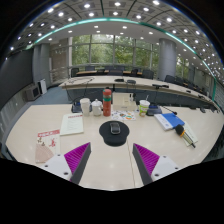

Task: Arrange mouse

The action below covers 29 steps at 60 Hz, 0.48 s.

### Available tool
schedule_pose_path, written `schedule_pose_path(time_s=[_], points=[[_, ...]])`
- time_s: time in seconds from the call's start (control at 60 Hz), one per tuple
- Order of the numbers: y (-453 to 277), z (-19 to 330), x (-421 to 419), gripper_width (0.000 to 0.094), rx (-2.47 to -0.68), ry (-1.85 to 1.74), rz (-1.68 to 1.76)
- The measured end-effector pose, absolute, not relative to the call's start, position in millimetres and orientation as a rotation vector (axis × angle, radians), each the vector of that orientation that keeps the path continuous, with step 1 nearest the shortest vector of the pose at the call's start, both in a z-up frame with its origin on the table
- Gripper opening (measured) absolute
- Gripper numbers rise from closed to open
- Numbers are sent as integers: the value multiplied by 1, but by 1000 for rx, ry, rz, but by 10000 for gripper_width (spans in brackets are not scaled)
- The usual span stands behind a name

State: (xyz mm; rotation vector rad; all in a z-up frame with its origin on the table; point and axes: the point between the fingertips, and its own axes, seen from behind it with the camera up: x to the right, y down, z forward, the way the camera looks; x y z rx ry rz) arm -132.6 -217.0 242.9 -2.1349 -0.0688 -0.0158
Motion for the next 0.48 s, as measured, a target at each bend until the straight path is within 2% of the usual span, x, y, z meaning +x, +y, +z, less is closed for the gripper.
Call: schedule_pose_path(time_s=[0.2,0.483], points=[[-252,258,-135,857,-2121,-72,-18],[-252,277,-124,856,-2065,-94,-92]])
